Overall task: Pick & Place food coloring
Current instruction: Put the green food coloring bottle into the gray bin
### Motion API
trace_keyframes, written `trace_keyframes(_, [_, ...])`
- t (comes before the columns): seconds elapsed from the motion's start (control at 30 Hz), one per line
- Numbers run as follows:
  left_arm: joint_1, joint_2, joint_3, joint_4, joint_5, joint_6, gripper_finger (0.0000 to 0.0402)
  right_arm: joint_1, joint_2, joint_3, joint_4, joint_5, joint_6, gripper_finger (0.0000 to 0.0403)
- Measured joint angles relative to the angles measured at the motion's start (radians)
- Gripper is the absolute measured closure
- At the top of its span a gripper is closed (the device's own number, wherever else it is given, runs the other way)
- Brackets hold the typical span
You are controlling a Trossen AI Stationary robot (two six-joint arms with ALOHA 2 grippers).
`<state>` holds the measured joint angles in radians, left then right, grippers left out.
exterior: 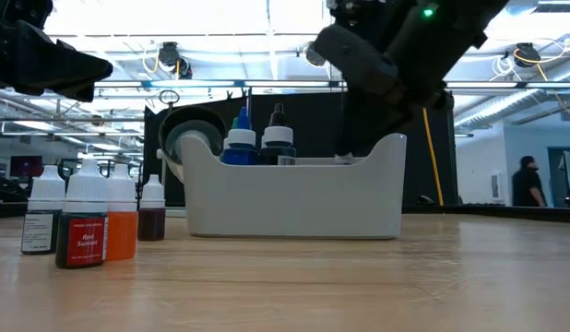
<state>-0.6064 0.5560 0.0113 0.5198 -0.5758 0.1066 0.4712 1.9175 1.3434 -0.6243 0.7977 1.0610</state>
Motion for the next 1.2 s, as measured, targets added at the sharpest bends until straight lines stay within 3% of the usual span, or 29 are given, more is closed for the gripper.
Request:
trace_keyframes(0.27, [0.000, 0.000, 0.000, 0.000, 0.000, 0.000, 0.0360, -0.001, 0.000, -0.001, -0.010, -0.014, 0.003, 0.0363])
trace_keyframes(0.7, [0.000, 0.000, 0.000, 0.000, 0.001, 0.000, 0.0360, 0.012, 0.000, -0.006, 0.145, -0.018, -0.096, 0.0363])
trace_keyframes(1.2, [0.000, 0.000, 0.000, 0.000, 0.002, 0.001, 0.0360, 0.026, 0.001, -0.179, 0.434, -0.047, -0.155, 0.0362])
